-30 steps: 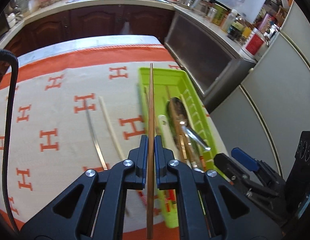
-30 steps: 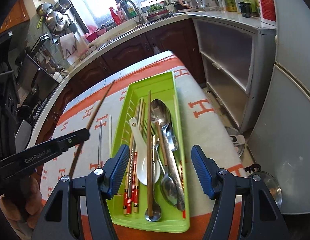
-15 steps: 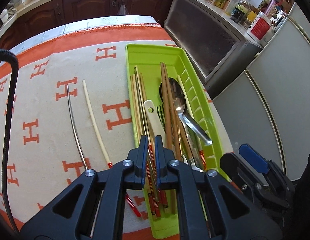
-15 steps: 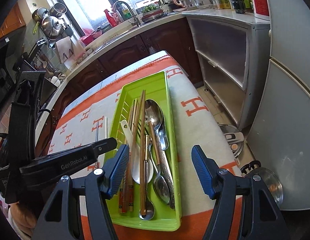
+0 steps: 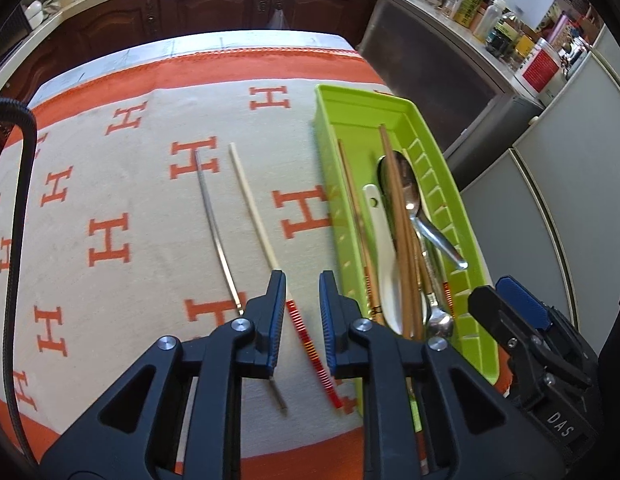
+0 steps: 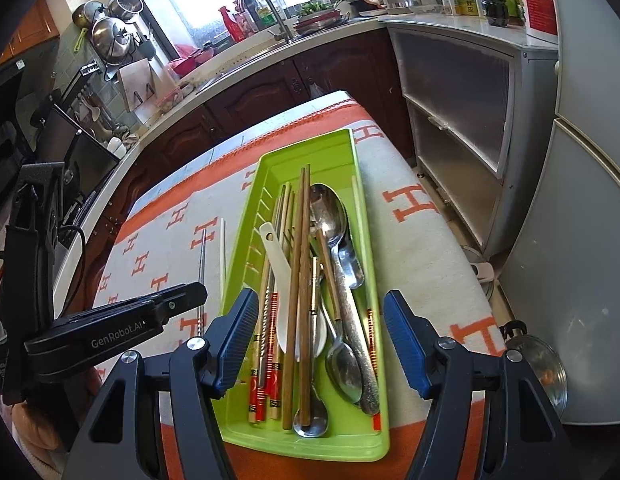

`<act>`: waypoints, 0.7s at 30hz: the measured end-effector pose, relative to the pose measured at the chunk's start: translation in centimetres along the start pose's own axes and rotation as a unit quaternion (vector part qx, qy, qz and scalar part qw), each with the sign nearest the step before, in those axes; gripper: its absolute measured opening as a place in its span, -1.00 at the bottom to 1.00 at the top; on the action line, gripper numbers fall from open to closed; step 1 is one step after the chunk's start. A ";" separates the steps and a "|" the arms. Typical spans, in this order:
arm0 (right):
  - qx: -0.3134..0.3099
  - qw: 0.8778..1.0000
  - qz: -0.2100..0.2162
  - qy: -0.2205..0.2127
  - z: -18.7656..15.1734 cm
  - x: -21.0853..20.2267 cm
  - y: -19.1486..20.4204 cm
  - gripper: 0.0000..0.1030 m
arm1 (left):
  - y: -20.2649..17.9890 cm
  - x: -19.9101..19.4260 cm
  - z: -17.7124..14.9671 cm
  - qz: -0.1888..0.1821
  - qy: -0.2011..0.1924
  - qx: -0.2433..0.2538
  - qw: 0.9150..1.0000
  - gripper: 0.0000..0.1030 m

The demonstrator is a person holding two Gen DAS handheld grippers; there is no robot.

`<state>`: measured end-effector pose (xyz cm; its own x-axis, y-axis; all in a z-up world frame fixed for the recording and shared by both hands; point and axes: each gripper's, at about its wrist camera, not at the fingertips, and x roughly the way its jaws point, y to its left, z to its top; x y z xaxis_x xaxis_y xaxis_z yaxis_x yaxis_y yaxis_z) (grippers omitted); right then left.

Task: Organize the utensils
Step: 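Move both tools back over the last two chopsticks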

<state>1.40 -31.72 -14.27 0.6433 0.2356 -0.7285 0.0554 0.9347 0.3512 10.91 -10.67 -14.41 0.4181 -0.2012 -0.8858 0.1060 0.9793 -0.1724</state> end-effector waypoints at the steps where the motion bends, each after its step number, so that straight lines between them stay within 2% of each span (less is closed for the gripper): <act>1: -0.002 1.000 0.000 0.000 0.0 -0.1 0.1 0.28 | 0.4 -0.1 -0.1 0.003 -0.001 -0.003 1.000 -0.72; 11: -0.039 0.999 0.006 0.004 -0.1 0.2 2.7 0.28 | 2.8 -1.1 -1.2 0.024 -0.013 -0.008 1.000 -0.72; 21: -0.128 0.992 0.018 0.003 1.5 1.4 9.0 0.26 | 7.5 -2.9 -1.2 0.041 -0.038 -0.054 0.997 -0.72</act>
<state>3.96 -23.34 -11.26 0.6363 0.2703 -0.7225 -0.1639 0.9626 0.2158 9.39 -2.70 -13.70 0.4892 -0.1179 -0.8642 -0.0264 0.9884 -0.1498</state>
